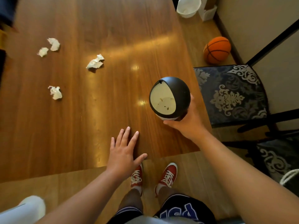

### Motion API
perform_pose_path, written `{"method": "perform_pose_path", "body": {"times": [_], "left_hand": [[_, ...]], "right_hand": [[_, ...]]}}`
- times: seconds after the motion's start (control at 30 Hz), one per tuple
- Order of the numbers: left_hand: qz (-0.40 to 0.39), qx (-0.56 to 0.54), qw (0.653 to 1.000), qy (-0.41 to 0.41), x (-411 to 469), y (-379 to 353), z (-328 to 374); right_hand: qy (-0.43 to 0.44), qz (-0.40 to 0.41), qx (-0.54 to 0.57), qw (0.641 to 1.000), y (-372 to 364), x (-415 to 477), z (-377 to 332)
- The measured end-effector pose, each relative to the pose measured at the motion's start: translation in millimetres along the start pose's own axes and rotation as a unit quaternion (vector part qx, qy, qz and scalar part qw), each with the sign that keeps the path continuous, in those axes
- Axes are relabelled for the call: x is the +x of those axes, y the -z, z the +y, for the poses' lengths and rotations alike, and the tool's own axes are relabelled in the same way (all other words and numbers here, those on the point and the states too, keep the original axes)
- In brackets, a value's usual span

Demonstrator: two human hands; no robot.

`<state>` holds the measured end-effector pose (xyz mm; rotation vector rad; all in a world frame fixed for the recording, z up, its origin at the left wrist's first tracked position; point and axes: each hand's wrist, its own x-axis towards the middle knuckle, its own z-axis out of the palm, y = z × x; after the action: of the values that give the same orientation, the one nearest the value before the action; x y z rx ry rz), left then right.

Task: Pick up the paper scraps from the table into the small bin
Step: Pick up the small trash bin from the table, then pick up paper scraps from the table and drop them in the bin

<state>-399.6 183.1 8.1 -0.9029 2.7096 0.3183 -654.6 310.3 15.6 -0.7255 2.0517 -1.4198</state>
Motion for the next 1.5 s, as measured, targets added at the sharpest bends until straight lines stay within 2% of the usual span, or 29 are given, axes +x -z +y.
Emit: {"method": "perform_pose_path", "body": {"times": [0.17, 0.37, 0.6, 0.77, 0.9, 1.03, 1.2, 1.5], "left_hand": [[-0.005, -0.012, 1.000, 0.009, 0, 4, 4], [-0.013, -0.009, 1.000, 0.022, -1, 10, 9], [-0.023, -0.014, 0.999, 0.029, 0, 12, 11], [-0.051, -0.050, 0.997, 0.020, 1, 23, 9], [-0.049, -0.139, 0.989, 0.014, -5, 40, -5], [-0.080, -0.223, 0.971, 0.041, -18, 58, -33], [-0.058, -0.296, 0.945, 0.126, -38, 69, -99], [-0.004, -0.294, 0.944, 0.146, -16, 94, -254]], "right_hand": [[0.026, 0.004, 0.000, 1.000, -6, 8, 4], [0.017, 0.014, -0.062, 0.998, -5, 9, -11], [0.044, -0.002, 0.017, 0.999, 1, -7, -19], [0.002, -0.031, 0.002, 1.000, 5, -38, -29], [-0.040, -0.062, 0.005, 0.997, -2, -63, -38], [-0.074, -0.081, 0.006, 0.994, -15, -81, -49], [-0.075, -0.097, -0.032, 0.992, -58, -85, -76], [-0.096, -0.060, -0.047, 0.992, -172, -67, -123]]}}
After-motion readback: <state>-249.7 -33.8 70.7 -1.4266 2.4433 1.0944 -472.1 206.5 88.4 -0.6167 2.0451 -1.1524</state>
